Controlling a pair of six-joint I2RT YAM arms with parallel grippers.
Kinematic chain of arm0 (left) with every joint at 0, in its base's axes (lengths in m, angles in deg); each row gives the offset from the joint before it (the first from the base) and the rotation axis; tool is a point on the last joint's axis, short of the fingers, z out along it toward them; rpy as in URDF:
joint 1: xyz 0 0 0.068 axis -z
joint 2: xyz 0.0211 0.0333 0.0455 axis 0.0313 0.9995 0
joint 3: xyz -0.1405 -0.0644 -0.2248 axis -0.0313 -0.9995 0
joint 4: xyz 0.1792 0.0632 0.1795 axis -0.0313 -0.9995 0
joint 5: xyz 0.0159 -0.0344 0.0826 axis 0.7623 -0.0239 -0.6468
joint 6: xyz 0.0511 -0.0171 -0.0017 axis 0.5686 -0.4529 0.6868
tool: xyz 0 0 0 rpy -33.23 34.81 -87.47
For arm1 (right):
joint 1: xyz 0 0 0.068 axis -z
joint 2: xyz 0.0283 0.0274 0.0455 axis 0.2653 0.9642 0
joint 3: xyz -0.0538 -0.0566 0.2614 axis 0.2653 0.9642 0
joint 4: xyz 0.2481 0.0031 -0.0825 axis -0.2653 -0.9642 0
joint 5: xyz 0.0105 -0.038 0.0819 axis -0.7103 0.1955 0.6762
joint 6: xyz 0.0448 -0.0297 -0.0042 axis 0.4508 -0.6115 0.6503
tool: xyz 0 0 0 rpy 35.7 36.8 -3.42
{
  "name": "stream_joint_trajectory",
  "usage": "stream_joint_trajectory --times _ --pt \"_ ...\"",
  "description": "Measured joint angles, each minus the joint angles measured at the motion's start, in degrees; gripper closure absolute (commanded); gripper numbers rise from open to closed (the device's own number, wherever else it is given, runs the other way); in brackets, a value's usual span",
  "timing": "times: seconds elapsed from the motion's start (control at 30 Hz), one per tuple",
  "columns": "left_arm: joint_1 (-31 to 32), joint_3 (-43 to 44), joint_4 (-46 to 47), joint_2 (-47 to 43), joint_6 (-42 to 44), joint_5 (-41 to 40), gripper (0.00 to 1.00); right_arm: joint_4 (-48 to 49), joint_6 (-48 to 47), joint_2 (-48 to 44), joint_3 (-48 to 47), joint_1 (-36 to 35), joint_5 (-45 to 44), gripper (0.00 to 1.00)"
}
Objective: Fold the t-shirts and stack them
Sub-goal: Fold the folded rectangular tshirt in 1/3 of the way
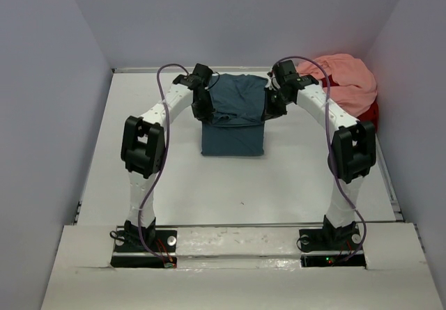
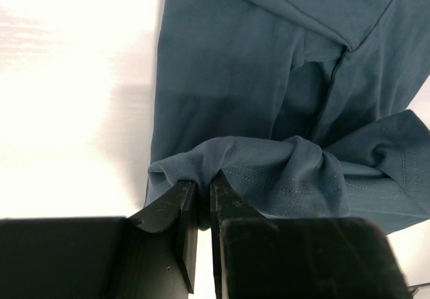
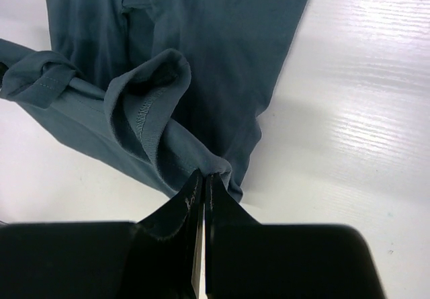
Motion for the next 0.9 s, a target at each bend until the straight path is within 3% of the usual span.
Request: stream_joint_trajectory --times 0.9 --pt "-0.9 9.1 0.0 11.1 1.7 0.0 0.82 1.9 -0.9 13.0 -7.3 3.5 2.1 1.00"
